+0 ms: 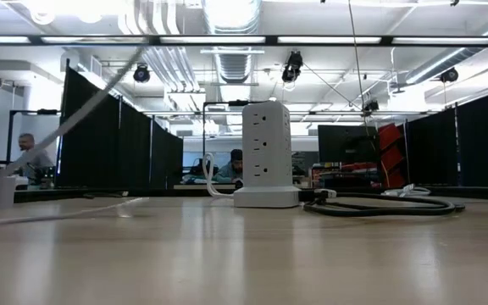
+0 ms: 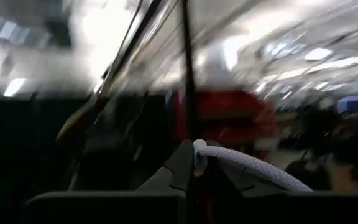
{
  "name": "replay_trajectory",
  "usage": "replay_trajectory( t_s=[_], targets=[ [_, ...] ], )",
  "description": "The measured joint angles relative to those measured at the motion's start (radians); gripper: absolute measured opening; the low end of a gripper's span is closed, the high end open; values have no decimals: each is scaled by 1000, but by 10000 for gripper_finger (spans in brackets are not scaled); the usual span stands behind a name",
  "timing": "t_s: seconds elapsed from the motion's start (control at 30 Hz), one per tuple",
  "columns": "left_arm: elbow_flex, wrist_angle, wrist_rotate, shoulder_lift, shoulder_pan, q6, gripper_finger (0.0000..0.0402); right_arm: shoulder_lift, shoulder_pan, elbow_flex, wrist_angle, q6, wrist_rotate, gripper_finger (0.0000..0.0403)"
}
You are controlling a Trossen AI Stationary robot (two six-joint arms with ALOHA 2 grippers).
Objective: Plug in charger cables
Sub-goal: Insert the center white charger cable into the bottom left white outlet extension
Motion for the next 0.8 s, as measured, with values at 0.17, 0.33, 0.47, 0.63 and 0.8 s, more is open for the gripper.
replay_trajectory(
  t_s=[0.17,0.33,0.47,0.63,0.8],
  targets=[
    [0,-515,-342,-47,-47,-161,18,-3,2,0,-103,64,0,185],
    [-7,-873,-546,-30,-169,-458,18,-2,2,0,-188,100,1,175],
    [-26,-1028,-605,15,-281,-701,18,-1,2,0,-213,101,18,166],
    [-74,-1081,-599,77,-415,-800,18,-1,2,0,-235,91,28,154],
    [-151,-1088,-548,84,-514,-887,18,-1,2,0,-301,123,27,143]
  ],
)
